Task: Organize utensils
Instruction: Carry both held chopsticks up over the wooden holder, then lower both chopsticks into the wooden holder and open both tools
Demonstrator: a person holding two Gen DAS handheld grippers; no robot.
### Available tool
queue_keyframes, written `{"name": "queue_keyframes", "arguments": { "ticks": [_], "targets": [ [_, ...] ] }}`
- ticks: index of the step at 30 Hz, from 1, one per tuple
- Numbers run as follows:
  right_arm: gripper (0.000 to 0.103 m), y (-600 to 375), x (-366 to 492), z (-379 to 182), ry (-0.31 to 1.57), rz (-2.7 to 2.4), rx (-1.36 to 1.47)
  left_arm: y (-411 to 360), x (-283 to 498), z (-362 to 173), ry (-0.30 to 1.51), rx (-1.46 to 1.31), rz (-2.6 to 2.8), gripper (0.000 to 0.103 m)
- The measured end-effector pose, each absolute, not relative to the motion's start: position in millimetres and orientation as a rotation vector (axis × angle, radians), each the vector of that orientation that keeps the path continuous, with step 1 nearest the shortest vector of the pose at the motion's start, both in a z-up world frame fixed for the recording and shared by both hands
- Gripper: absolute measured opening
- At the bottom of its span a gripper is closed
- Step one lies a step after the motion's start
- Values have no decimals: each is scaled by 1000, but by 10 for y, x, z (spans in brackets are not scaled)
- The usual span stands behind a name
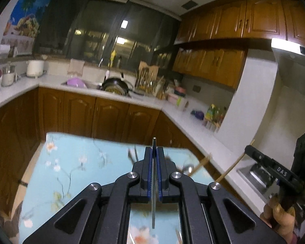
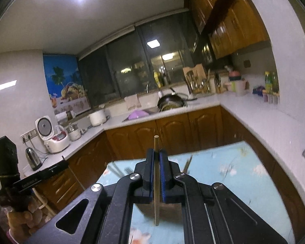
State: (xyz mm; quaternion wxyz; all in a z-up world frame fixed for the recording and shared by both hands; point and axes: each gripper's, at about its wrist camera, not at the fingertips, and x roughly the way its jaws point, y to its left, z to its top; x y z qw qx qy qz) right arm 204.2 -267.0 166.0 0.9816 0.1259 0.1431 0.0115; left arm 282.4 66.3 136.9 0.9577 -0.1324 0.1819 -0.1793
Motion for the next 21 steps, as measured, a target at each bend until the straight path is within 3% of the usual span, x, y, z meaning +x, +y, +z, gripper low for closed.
{"name": "queue_keyframes", "arguments": {
  "ticks": [8, 21],
  "targets": [
    [5, -2798, 2390, 1876, 215, -29, 231, 467, 3281, 1407, 270, -257, -321, 2],
    [5, -2789, 2655, 1226, 323, -27, 240, -74, 3722, 466, 356, -255, -265, 2]
  ]
}}
